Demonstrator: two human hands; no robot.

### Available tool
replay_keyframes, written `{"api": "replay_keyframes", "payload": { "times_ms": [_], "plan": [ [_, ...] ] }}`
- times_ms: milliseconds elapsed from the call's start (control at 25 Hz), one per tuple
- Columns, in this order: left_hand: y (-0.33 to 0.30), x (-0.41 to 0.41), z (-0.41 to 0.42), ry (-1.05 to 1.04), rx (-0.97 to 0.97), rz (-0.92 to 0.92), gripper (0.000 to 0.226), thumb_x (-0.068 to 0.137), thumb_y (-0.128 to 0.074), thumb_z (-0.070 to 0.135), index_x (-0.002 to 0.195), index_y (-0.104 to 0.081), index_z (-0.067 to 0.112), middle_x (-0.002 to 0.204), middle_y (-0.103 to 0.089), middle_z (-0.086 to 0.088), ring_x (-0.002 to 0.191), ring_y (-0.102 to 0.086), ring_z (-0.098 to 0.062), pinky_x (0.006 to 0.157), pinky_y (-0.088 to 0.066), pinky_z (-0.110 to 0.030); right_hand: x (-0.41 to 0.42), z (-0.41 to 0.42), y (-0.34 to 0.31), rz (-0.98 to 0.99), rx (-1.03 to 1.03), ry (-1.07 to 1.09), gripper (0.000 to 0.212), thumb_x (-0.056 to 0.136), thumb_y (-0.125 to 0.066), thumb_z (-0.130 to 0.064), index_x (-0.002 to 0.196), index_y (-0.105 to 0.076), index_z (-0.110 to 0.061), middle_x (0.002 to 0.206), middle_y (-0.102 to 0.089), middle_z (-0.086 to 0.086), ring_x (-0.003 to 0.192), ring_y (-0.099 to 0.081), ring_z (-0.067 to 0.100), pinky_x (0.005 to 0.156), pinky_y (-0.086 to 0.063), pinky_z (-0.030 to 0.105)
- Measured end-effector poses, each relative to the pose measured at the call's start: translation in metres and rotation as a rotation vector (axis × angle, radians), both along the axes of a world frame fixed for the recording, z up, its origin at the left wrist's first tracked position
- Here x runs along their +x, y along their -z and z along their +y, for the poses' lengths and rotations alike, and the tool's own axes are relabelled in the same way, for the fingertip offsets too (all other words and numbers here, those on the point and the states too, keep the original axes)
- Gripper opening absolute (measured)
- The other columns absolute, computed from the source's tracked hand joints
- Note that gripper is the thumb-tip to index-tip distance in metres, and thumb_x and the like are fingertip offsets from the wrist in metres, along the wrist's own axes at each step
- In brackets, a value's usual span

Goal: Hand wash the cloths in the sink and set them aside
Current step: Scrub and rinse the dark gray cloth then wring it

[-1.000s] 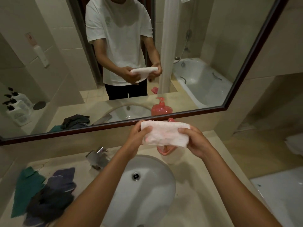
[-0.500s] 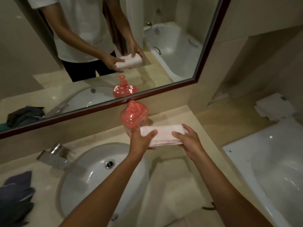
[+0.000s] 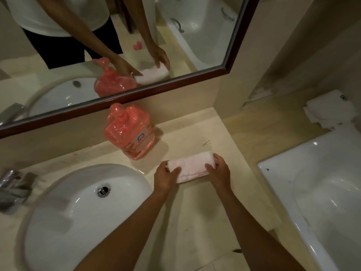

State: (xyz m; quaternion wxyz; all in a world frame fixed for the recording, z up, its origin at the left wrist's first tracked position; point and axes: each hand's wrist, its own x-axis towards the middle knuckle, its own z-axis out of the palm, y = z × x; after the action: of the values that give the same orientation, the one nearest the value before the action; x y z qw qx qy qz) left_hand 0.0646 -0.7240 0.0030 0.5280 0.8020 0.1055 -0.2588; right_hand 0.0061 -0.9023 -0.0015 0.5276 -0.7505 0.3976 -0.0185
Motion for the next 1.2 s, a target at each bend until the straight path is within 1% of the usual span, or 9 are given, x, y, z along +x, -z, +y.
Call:
{"api": "replay_keyframes", "payload": {
  "times_ms": [120, 200, 280, 400, 520, 640, 880, 1040, 1200],
  "plan": [
    [0.018, -0.004, 0.002, 0.125, 0.200, -0.157, 0.048, 0.099, -0.060, 0.031, 0.143, -0.051, 0.014, 0.117, -0.066, -0.009, 0.112, -0.062, -0.029, 0.094, -0.050, -0.039, -0.007, 0.002, 0.023, 0.100, -0.261, -0.236, 0.058, 0.098, -0.064, -0.018, 0.150, -0.041, -0.005, 0.155, -0.040, 0.018, 0.145, -0.034, 0.033, 0.116, -0.028, 0.037],
    [0.023, -0.012, 0.002, 0.248, 0.367, -0.336, 0.052, 0.101, -0.044, 0.044, 0.147, -0.049, 0.019, 0.142, -0.056, -0.007, 0.131, -0.050, -0.027, 0.103, -0.045, -0.042, -0.013, 0.005, 0.030, 0.052, -0.441, -0.319, 0.057, 0.101, -0.059, -0.024, 0.152, -0.039, -0.009, 0.161, -0.031, 0.015, 0.152, -0.021, 0.032, 0.120, -0.021, 0.038],
    [0.028, -0.018, -0.001, 0.427, 0.444, -0.477, 0.063, 0.100, -0.025, 0.052, 0.150, -0.047, 0.021, 0.158, -0.041, -0.007, 0.146, -0.035, -0.028, 0.115, -0.034, -0.043, -0.013, 0.006, 0.033, 0.036, -0.499, -0.390, 0.055, 0.104, -0.052, -0.029, 0.154, -0.036, -0.015, 0.164, -0.026, 0.008, 0.154, -0.015, 0.028, 0.122, -0.020, 0.041],
    [0.039, -0.021, -0.003, 0.685, 0.555, -0.451, 0.063, 0.104, -0.008, 0.054, 0.159, -0.025, 0.028, 0.168, -0.014, 0.000, 0.156, -0.005, -0.022, 0.124, -0.002, -0.038, -0.012, 0.002, 0.037, 0.174, -0.501, -0.523, 0.053, 0.108, -0.037, -0.037, 0.158, -0.029, -0.022, 0.167, -0.017, 0.001, 0.155, -0.010, 0.023, 0.125, -0.012, 0.039],
    [0.035, -0.009, 0.001, 0.753, 0.547, -0.354, 0.059, 0.106, -0.017, 0.053, 0.160, -0.021, 0.029, 0.169, -0.009, 0.002, 0.156, -0.001, -0.019, 0.124, 0.000, -0.041, -0.012, 0.001, 0.030, 0.237, -0.452, -0.556, 0.058, 0.106, -0.033, -0.048, 0.159, -0.025, -0.026, 0.168, -0.014, -0.002, 0.156, -0.007, 0.022, 0.124, -0.005, 0.039],
    [0.001, 0.007, 0.008, 0.641, 0.422, -0.292, 0.057, 0.105, -0.028, 0.054, 0.157, -0.033, 0.028, 0.167, -0.022, 0.002, 0.155, -0.015, -0.019, 0.123, -0.012, -0.045, -0.005, 0.009, 0.000, 0.248, -0.398, -0.497, 0.069, 0.100, -0.026, -0.063, 0.157, -0.030, -0.025, 0.167, -0.018, -0.004, 0.155, -0.007, 0.019, 0.124, -0.006, 0.040],
    [-0.093, 0.001, 0.084, 0.375, 0.358, -0.493, 0.053, 0.104, -0.037, 0.052, 0.155, -0.035, 0.034, 0.165, -0.024, 0.008, 0.149, -0.026, -0.013, 0.108, -0.036, -0.036, 0.011, 0.081, -0.093, -0.121, -0.517, -0.481, 0.079, 0.091, -0.025, -0.068, 0.155, -0.036, -0.024, 0.166, -0.021, -0.005, 0.154, -0.006, 0.011, 0.124, -0.009, 0.035],
    [-0.151, -0.016, 0.167, 0.200, 0.494, -0.588, 0.062, 0.099, -0.031, 0.062, 0.154, -0.037, 0.034, 0.166, -0.024, 0.006, 0.152, -0.021, -0.015, 0.117, -0.029, -0.045, 0.015, 0.158, -0.151, -0.244, -0.584, -0.567, 0.080, 0.091, -0.021, -0.069, 0.156, -0.032, -0.025, 0.166, -0.021, -0.004, 0.154, -0.004, 0.009, 0.124, -0.010, 0.034],
    [-0.181, -0.044, 0.256, 0.002, 0.530, -0.604, 0.064, 0.099, -0.033, 0.064, 0.154, -0.038, 0.032, 0.166, -0.022, 0.006, 0.154, -0.016, -0.014, 0.119, -0.024, -0.042, 0.016, 0.248, -0.184, -0.374, -0.536, -0.674, 0.073, 0.094, -0.028, -0.064, 0.155, -0.035, -0.025, 0.166, -0.022, -0.005, 0.155, -0.007, 0.012, 0.125, -0.010, 0.033]
  ]
}}
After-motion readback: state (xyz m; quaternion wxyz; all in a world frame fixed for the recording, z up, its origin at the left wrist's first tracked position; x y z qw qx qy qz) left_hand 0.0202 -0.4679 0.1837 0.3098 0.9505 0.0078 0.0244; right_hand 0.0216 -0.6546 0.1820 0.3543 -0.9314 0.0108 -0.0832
